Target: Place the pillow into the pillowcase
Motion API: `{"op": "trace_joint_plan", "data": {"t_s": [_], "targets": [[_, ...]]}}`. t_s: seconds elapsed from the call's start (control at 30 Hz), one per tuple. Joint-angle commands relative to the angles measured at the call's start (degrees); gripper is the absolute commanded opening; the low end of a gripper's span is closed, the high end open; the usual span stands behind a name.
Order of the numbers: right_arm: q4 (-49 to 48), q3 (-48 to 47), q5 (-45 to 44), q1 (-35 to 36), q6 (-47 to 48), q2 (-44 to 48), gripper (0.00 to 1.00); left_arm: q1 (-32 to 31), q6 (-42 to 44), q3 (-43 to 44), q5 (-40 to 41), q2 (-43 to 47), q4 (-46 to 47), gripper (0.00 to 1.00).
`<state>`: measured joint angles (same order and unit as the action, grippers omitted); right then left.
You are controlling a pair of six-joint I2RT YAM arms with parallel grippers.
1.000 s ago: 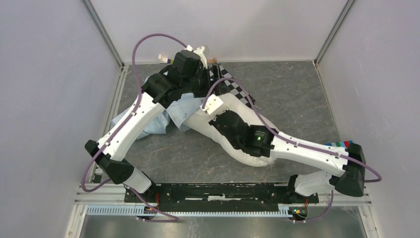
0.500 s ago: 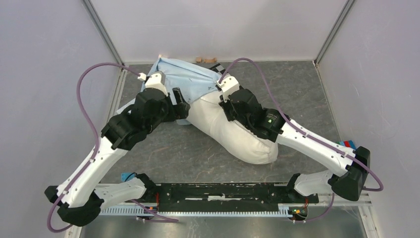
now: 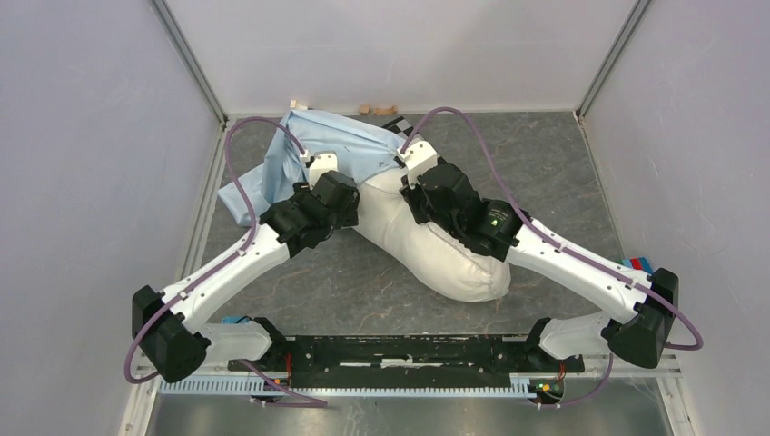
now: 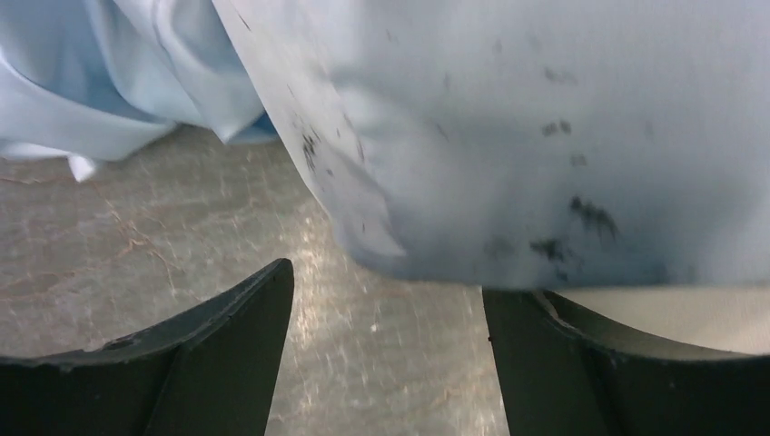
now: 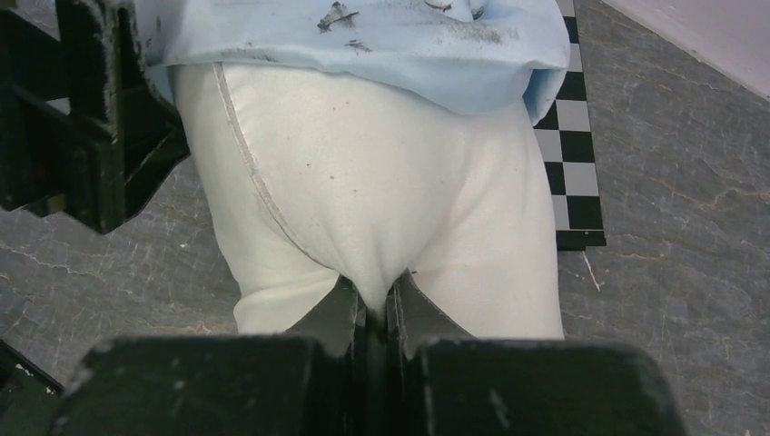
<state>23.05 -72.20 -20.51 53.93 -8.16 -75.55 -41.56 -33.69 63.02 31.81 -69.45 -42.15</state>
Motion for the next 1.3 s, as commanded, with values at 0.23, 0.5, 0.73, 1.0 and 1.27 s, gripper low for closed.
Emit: {"op": "trace_joint_plan", "data": {"t_s": [0.23, 0.5, 0.73, 1.0, 1.27], "targets": [[-6.87, -3.82, 0.74, -0.14, -1.32, 2.75, 0.00, -0.01, 0.59, 3.79, 22.50, -7.10, 9.36, 0.54], [-6.24, -7.42, 1.51, -0.10, -0.32, 1.70, 0.00, -1.38, 11.22, 12.65, 21.02, -1.63, 6.59, 0.03], [-5.71, -16.79, 5.03, -0.14, -1.13, -3.69, 0.00, -17.02, 12.36, 31.79, -5.60, -5.57, -1.08, 0.02], [-6.27, -20.54, 3.96, -1.44, -2.40, -4.90, 0.00, -9.81, -5.64, 35.74, -10.81, -7.46, -9.98, 0.02], [-10.84, -14.52, 9.60, -4.06, -7.54, -8.00, 0.00, -18.50, -8.38, 55.34, -24.15, -11.93, -11.33, 0.02]]}}
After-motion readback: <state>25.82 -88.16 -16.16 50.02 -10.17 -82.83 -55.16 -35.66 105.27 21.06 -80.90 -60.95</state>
